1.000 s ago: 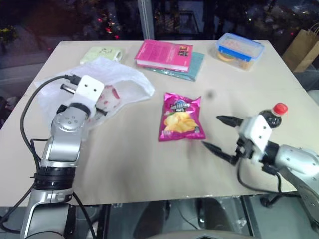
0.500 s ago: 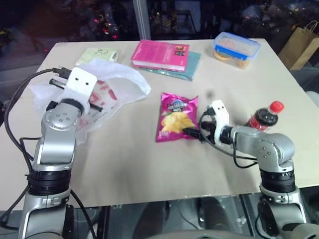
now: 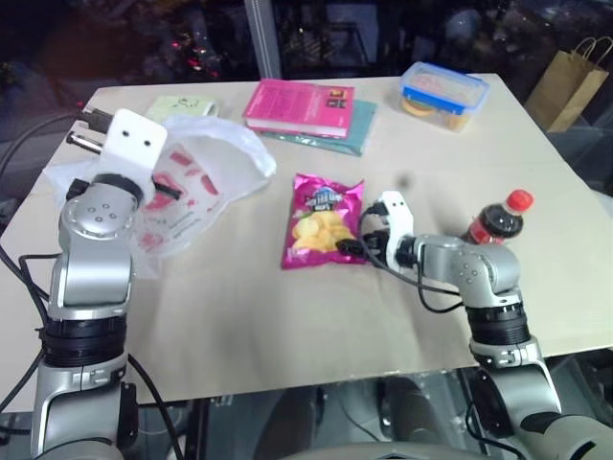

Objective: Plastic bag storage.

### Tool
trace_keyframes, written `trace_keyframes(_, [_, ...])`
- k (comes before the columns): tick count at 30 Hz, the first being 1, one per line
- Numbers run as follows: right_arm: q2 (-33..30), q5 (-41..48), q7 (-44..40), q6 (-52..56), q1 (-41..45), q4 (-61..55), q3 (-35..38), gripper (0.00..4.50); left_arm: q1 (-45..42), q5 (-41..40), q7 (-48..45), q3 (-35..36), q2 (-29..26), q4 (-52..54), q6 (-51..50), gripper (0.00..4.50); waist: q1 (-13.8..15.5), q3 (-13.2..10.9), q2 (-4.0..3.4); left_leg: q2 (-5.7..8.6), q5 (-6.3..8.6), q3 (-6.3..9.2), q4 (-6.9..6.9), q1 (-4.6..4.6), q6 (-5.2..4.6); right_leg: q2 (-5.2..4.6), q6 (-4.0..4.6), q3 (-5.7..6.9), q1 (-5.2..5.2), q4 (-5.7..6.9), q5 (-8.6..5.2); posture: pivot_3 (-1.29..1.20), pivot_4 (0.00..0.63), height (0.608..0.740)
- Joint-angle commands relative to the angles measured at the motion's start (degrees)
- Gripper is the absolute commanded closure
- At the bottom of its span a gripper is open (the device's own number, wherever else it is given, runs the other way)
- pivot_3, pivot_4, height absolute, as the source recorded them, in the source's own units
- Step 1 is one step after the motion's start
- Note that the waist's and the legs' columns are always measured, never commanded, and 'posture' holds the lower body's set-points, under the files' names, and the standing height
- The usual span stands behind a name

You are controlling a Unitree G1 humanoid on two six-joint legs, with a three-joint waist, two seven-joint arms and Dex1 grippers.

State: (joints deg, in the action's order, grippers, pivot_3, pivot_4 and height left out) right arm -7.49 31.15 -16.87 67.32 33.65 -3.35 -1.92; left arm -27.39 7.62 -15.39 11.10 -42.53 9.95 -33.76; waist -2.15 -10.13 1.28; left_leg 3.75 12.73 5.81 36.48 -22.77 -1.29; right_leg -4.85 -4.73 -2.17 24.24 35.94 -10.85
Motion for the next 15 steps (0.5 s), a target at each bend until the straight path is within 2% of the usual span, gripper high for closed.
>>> trace_keyframes(1, [-0.8, 0.9, -2.9, -1.8, -0.8, -3.0, -0.5, 2.84, -0.9, -0.1, -1.0, 1.7, -1.7, 0.1, -0.2, 4.5, -0.2, 0.0, -0.01, 0.0, 0.0, 0.0, 0.0, 0.0, 0.0, 0.0, 0.0, 0.0, 0.0, 0.0, 0.0, 0.0, 0.15, 0.74])
trace_keyframes(4, [-0.9, 4.2, -5.9, -1.1, -0.7, -6.8, 0.2, 4.37, -1.2, 0.3, -1.0, 1.7, -2.1, -0.3, -0.1, 4.5, -0.2, 0.0, -0.02, -0.01, 0.0, 0.02, -0.01, -0.05, 0.0, 0.0, 0.01, 0.0, 0.04, -0.01, 0.0, 0.0, 0.15, 0.74])
trace_keyframes(8, [0.6, 5.7, -7.1, 0.5, 1.8, -9.0, -2.1, 4.44, -2.7, -0.3, -1.2, 2.0, -2.2, -0.2, -0.6, 4.5, -0.2, 0.0, -0.02, -0.04, 0.01, 0.04, -0.02, -0.05, 0.0, 0.01, 0.01, -0.01, 0.04, -0.01, 0.0, 0.0, 0.15, 0.74])
trace_keyframes(11, [2.1, 6.1, -9.1, 0.2, 3.8, -10.3, -6.5, 4.44, -3.8, -1.3, -3.3, 2.8, -3.6, -0.2, -1.0, 4.5, -0.4, 0.0, -0.02, -0.03, 0.01, 0.03, -0.02, -0.04, 0.01, 0.02, 0.0, -0.01, 0.05, 0.0, 0.0, 0.0, 0.15, 0.74])
trace_keyframes(15, [0.2, 6.7, -12.6, -1.0, 4.1, -13.1, -9.6, 4.44, -6.3, -4.2, -5.6, 3.3, -4.0, -0.2, -4.1, 4.5, -0.2, 0.0, -0.03, -0.04, 0.02, 0.07, -0.04, -0.09, 0.02, 0.03, 0.01, 0.0, 0.1, 0.0, -0.01, 0.0, 0.15, 0.74])
